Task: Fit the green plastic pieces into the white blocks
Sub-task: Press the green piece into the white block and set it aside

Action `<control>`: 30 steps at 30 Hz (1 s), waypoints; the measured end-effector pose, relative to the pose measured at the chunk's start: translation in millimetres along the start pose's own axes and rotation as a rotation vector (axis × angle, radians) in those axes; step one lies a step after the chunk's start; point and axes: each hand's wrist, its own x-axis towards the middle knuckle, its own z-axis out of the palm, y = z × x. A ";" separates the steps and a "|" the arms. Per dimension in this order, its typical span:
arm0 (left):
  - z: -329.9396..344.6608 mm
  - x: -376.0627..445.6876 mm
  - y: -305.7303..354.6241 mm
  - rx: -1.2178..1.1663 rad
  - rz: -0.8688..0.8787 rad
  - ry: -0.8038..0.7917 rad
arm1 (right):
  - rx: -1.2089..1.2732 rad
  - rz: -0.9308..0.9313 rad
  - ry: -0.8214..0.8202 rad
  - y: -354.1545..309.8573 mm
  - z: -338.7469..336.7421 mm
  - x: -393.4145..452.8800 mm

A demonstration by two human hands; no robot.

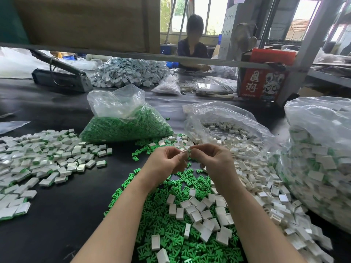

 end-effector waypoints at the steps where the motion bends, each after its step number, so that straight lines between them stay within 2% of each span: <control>1: 0.6 -0.5 0.7 0.063 -0.003 -0.029 | -0.004 0.000 -0.006 -0.2 0.2 -0.1; 5: 3.7 -2.9 3.0 0.204 0.018 -0.098 | -0.057 -0.014 -0.037 -0.1 -0.4 0.5; 14: 5.1 -2.2 -2.0 0.182 0.096 -0.099 | -0.455 -0.015 -0.214 10.4 6.9 1.7; 20: 8.1 -4.2 0.1 0.111 0.087 -0.156 | -0.369 -0.020 -0.234 8.2 8.1 -0.8; 25: 6.9 -4.5 -2.9 0.144 0.076 -0.205 | -0.155 0.083 -0.289 8.3 4.9 -2.2; 30: 5.8 -1.7 -9.4 0.174 0.027 -0.212 | -0.144 0.125 -0.337 11.3 -0.9 0.3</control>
